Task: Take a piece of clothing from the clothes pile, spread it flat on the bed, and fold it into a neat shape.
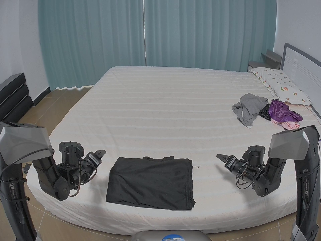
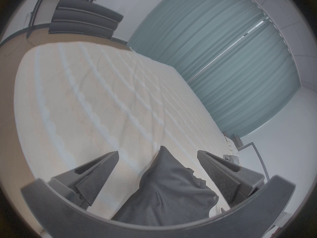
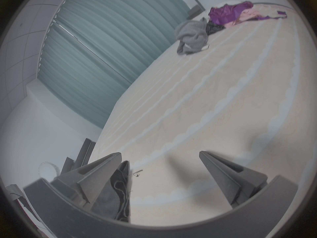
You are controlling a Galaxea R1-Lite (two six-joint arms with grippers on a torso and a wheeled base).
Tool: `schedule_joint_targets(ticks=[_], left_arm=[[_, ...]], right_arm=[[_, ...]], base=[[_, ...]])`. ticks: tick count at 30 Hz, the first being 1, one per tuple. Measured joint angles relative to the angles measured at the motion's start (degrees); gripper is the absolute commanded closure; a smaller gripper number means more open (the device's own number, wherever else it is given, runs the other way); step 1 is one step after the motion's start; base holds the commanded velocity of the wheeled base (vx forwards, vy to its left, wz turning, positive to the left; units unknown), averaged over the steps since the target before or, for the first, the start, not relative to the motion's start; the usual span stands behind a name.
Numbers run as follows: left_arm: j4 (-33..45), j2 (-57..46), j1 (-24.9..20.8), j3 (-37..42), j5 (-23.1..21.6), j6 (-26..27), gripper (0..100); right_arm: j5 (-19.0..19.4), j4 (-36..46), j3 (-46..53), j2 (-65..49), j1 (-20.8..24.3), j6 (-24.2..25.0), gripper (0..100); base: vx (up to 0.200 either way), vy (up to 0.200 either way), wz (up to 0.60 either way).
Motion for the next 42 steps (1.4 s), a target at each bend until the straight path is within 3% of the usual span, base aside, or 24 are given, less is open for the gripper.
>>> schedule_joint_targets(ticks=[4, 12, 23, 30, 37, 42], left_arm=[[-0.17, -3.8, -0.01, 1.72, 0.24, 2.73, 0], [-0.28, -15.32, -1.38, 5.39, 2.65, 8.42, 0], [0.13, -38.12, -6.1, 11.8, 7.78, 25.42, 0], [0.27, -48.32, -7.51, 14.57, 12.57, 37.82, 0], [0.33, -56.65, -8.02, 18.36, 16.48, 49.68, 0], [2.02, -62.51, -8.13, 20.63, 19.85, 55.91, 0]], right_arm=[[-3.01, -1.56, 3.8, -4.96, 1.24, -1.34, 0], [-5.51, -2.86, 15.57, -21.72, 2.6, -7.17, 0], [-6.78, -0.84, 32.35, -52.47, 2.93, -21.1, 0], [-7.0, 13.71, 35.96, -72.01, 2.29, -28.06, 0], [-7.05, 36.0, 37.02, -91.82, 0.99, -36.66, 0], [-6.23, 53.3, 37.16, -106.74, -3.56, -44.65, 0]], base=[[0.0, 0.0, 0.0], [0.0, 0.0, 0.0], [0.0, 0.0, 0.0], [0.0, 0.0, 0.0], [0.0, 0.0, 0.0], [0.0, 0.0, 0.0]])
